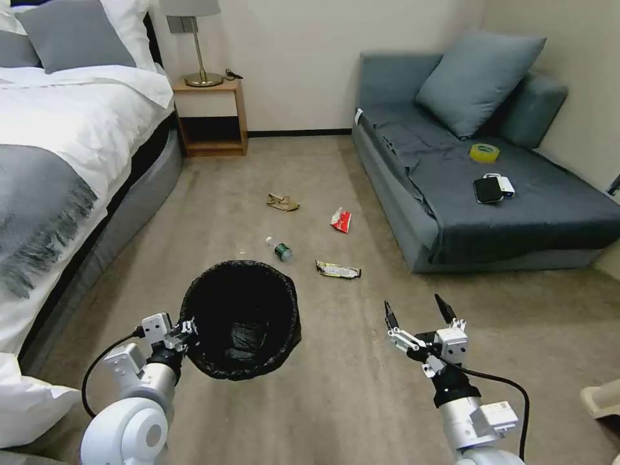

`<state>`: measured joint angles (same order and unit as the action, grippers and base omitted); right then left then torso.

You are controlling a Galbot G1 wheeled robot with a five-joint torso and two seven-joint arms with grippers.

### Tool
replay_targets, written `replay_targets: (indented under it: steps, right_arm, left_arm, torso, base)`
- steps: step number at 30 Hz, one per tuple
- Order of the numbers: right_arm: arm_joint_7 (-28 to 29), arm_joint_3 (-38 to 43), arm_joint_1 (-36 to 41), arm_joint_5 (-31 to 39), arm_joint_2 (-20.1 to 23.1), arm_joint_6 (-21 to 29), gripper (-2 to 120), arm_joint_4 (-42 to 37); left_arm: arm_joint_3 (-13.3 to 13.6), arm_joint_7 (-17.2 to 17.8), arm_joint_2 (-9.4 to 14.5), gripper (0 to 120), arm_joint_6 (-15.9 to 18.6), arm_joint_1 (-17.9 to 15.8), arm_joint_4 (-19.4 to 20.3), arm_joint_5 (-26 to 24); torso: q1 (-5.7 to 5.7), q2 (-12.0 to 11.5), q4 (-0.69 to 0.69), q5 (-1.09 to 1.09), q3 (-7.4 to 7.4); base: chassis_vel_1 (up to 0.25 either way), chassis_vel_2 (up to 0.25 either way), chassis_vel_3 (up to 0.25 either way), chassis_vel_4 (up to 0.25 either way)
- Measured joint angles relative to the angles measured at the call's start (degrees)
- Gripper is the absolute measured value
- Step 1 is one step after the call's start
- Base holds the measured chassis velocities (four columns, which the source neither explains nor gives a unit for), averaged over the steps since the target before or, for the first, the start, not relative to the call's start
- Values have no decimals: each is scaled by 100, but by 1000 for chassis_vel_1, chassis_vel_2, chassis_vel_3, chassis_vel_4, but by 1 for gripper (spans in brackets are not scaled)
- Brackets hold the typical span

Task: Pick up the trash bin, then pick up the garbage on the floor and place it into the trash bin.

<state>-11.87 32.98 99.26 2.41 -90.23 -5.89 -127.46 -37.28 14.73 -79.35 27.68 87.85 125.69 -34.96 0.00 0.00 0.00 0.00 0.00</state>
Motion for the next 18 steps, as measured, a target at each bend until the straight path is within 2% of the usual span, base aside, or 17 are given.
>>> replay_targets:
  steps: [18]
  right_arm:
    - [12,-31,-16,0,-50,-60,100,75]
  left_arm:
    - [17,36,23,3,-50,-50,-52,-70]
  torso:
    - [0,0,-1,-1,1]
  base:
    - [-225,218,224,-231]
